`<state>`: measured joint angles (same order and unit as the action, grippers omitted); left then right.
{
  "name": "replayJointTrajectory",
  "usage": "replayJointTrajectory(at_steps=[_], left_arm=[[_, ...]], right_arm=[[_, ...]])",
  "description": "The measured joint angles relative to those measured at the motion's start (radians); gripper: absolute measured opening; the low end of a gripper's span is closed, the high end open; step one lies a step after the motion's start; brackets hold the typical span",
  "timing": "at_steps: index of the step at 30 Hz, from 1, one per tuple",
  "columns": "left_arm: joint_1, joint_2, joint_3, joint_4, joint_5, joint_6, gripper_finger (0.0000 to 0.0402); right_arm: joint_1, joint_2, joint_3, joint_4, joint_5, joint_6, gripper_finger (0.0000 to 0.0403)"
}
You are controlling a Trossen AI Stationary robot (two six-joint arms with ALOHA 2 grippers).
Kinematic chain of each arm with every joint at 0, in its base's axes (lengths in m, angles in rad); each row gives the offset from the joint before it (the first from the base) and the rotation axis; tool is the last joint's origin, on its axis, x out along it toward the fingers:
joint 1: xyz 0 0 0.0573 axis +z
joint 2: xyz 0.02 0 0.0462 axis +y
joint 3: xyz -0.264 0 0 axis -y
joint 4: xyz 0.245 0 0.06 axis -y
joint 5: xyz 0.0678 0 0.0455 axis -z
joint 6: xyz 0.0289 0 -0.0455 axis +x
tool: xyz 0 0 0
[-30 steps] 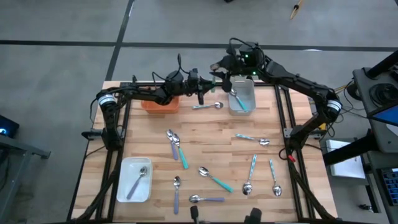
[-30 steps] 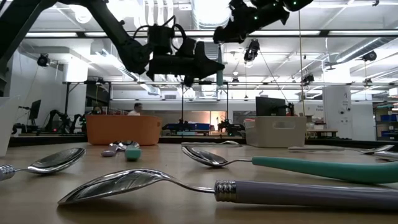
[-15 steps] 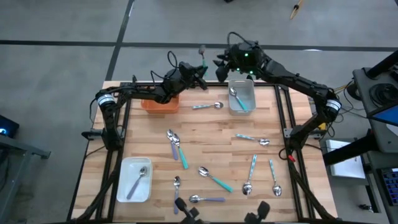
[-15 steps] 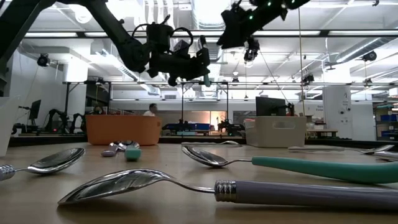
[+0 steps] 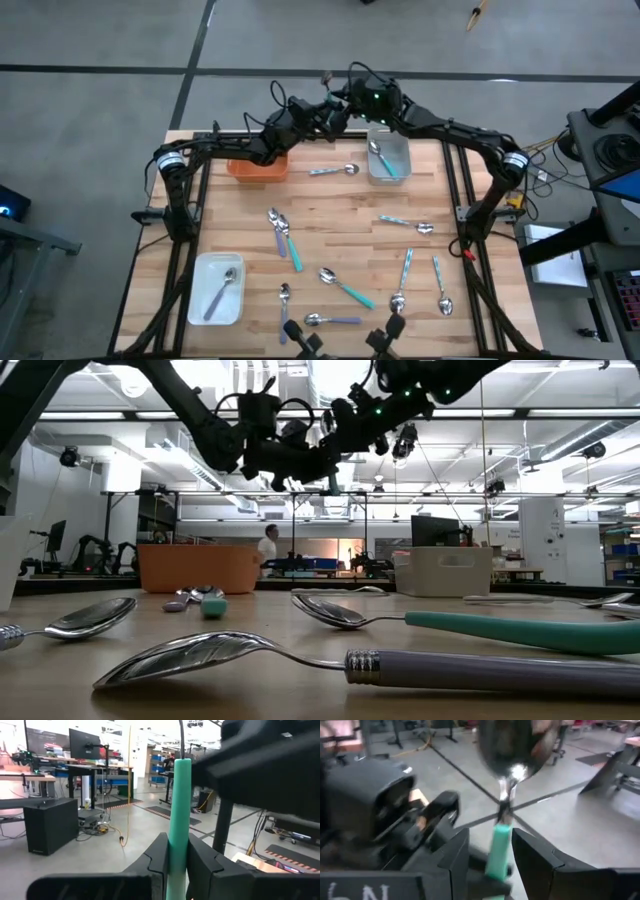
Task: Sort silverware by color (type)
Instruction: Put the top right light blue spoon into the gray bin
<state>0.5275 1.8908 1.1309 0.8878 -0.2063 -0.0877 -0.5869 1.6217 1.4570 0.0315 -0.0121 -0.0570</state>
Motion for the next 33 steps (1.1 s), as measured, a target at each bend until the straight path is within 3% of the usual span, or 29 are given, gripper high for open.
replayJointTrajectory(at_steps=[5, 28, 30, 33], left_arm=[[-0.001, 0.002, 0.000, -0.007, 0.002, 0.002, 0.0026], [-0.012, 0.004, -0.001, -0.002, 0.012, 0.004, 0.0026], [-0.012, 0.004, -0.001, 0.000, 0.012, 0.000, 0.0032], [-0.012, 0.004, -0.001, 0.000, 0.010, -0.003, 0.0047]], right_arm=[[0.000, 0.016, 0.000, 0.012, 0.093, 0.006, 0.0140], [0.000, 0.058, 0.000, 0.120, 0.101, -0.012, 0.0130], [0.001, 0.056, 0.000, 0.119, 0.102, -0.008, 0.0113], [0.001, 0.056, 0.000, 0.115, 0.100, -0.008, 0.0056]])
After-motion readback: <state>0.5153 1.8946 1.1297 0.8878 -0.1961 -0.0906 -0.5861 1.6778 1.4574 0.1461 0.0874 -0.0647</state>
